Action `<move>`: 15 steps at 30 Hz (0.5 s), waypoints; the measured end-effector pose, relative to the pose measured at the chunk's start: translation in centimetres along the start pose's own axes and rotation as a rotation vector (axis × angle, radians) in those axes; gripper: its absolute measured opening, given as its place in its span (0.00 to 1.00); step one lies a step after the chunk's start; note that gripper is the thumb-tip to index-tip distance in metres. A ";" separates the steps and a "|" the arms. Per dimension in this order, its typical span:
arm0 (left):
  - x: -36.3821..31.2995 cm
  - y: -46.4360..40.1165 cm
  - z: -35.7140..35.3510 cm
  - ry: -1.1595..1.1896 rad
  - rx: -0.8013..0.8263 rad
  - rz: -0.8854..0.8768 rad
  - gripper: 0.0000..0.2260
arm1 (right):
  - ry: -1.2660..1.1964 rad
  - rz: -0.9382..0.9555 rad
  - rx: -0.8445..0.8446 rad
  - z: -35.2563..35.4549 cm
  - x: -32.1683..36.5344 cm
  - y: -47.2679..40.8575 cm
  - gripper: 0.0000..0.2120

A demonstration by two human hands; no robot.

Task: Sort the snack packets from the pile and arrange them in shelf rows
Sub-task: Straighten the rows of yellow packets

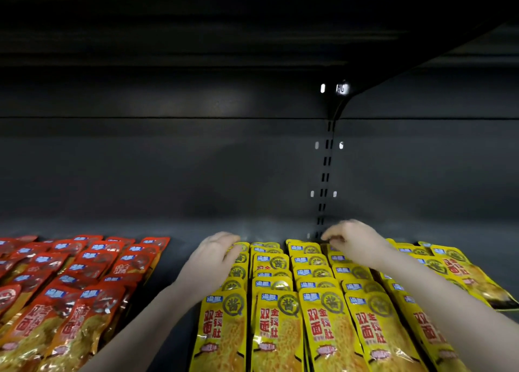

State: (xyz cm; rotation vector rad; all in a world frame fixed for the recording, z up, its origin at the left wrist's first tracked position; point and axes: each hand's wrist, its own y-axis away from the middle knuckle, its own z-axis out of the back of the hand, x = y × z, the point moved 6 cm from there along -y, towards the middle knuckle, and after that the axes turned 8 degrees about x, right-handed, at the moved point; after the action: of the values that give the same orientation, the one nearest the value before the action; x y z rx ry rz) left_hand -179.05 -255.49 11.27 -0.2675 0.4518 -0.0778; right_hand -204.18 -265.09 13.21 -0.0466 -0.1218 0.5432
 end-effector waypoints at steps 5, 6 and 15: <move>-3.3 -1.0 -0.3 -0.086 0.093 -0.076 0.17 | 0.035 -0.016 0.000 -0.3 -2.5 1.9 0.13; -4.1 -1.3 -0.7 -0.113 0.130 -0.085 0.18 | 0.038 -0.023 -0.004 -0.1 -3.0 2.2 0.13; -9.1 -3.3 -4.4 -0.264 0.387 -0.117 0.23 | 0.076 -0.038 0.090 -0.8 -6.2 2.9 0.16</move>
State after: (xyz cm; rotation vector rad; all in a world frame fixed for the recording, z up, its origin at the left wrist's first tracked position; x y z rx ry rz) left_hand -189.18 -258.52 12.14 0.0777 0.1514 -0.2382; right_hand -210.83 -265.82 11.57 0.0231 -0.0240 0.5074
